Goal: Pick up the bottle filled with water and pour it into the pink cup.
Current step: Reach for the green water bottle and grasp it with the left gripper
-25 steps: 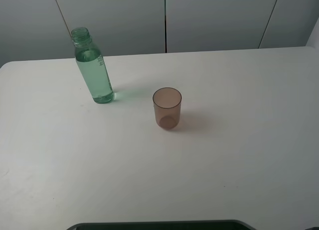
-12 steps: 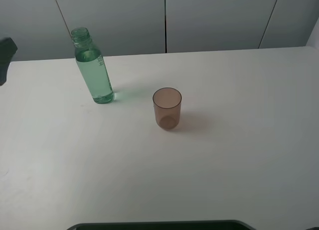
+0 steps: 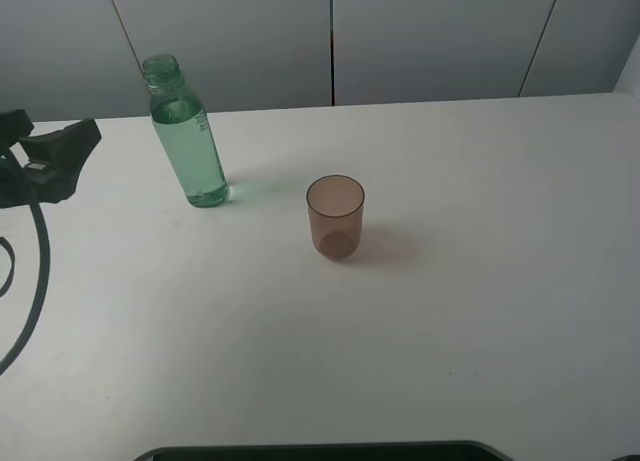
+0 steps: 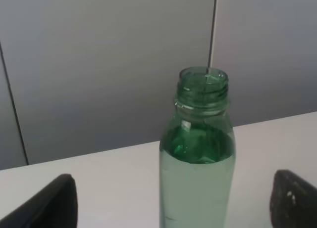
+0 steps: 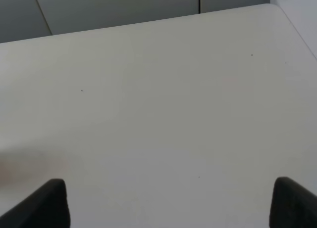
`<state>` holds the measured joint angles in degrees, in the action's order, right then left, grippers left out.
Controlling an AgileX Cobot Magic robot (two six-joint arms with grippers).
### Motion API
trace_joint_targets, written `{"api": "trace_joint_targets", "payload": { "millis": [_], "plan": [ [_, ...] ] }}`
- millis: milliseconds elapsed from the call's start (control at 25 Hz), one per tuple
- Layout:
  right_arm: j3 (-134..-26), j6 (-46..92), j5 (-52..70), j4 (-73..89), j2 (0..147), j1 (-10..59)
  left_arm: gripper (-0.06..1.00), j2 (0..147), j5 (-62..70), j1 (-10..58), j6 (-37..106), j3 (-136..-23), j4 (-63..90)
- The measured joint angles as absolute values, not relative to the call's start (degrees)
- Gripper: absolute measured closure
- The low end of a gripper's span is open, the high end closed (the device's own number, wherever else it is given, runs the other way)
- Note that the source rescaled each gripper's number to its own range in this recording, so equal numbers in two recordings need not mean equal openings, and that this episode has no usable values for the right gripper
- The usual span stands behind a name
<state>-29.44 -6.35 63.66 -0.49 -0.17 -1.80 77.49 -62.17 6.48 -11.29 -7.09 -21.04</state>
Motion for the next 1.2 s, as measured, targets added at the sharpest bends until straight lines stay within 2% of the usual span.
{"api": "trace_joint_targets", "payload": {
  "millis": [160,440,1200],
  "plan": [
    [-29.4,-6.4,63.7,-0.5,-0.2,-1.8,-0.03,85.7,-68.4,6.5,-8.6,-7.2,-20.9],
    [-29.4,-6.4,63.7,-0.5,-0.2,-1.8,-0.03,98.1,-68.8,6.5,-7.3,-10.9,-20.8],
    [-29.4,-6.4,63.7,-0.5,-0.2,-1.8,-0.03,103.4,-68.0,6.5,-7.7,-23.7,-31.4]
  ]
}}
